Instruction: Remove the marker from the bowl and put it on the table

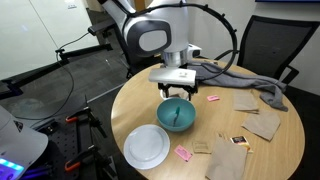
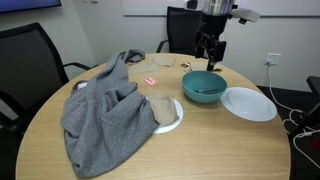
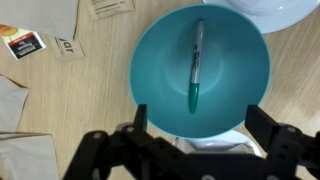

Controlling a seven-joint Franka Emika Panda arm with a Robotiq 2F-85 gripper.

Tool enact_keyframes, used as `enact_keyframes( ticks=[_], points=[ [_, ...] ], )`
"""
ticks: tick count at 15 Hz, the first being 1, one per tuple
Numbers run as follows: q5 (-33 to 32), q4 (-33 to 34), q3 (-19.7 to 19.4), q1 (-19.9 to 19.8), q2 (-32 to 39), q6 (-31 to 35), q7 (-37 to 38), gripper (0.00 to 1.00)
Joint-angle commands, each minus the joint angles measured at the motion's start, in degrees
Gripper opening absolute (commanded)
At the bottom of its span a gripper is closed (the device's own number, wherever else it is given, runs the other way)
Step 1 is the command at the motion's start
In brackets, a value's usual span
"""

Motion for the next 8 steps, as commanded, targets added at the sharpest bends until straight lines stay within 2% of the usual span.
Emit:
enact_keyframes(
  ticks=[1, 4, 8],
  points=[
    [-2.2, 4.2, 1.5, 0.0, 2.6, -4.1, 4.8, 1.0],
    [-2.1, 5.4, 2.8, -0.6, 4.5, -4.2, 5.1, 1.0],
    [-3.0, 4.7, 2.6, 0.0, 5.5, -2.9, 7.1, 1.0]
  ],
)
